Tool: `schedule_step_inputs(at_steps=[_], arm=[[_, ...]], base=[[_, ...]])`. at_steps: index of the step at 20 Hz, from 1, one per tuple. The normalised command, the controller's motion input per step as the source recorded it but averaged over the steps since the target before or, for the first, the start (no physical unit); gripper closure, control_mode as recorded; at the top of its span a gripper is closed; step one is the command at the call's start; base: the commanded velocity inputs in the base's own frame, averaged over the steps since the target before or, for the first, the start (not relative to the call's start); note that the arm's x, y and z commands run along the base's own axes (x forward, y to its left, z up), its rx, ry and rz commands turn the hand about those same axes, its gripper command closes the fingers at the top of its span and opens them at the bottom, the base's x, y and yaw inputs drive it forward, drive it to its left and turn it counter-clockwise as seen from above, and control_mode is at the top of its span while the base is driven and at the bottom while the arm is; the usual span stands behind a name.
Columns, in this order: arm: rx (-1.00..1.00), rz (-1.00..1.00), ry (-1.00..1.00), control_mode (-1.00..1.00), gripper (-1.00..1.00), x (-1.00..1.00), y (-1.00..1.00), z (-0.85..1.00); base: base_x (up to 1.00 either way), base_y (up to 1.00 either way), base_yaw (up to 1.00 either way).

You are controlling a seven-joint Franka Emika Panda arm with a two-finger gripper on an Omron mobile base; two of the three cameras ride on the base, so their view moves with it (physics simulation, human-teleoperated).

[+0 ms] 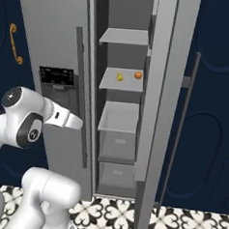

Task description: Grab a lemon wedge from the fridge and one ice cube from the ice bowl, and put them in the glass of lemonade.

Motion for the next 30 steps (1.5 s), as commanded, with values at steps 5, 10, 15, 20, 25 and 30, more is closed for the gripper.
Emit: schedule_step_inputs(at_steps=[5, 10, 15, 20, 25, 30], arm=[[0.49, 0.22, 0.00, -1.00, -1.00, -0.39, 0.12, -0.82], [0.10, 0.27, 0.00, -1.00, -1.00, -0.15, 0.24, -0.46], [-0.07, 0.00, 0.00, -1.00, -1.00, 0.00, 0.51, -0.18], [0.00, -0.02, 0.00, -1.00, -1.00, 0.00, 0.03, -0.05], [0.00, -0.01, 0.00, 1.00, -1.00, 0.00, 0.06, -0.08], [0.00, 0.00, 0.00, 1.00, -1.00, 0.00, 0.00, 0.00]], base=[[0.00, 0.00, 0.00], [0.00, 0.00, 0.00], [0.00, 0.00, 0.00], [0.00, 0.00, 0.00], [0.00, 0.00, -0.02], [0.03, -0.54, 0.00]])
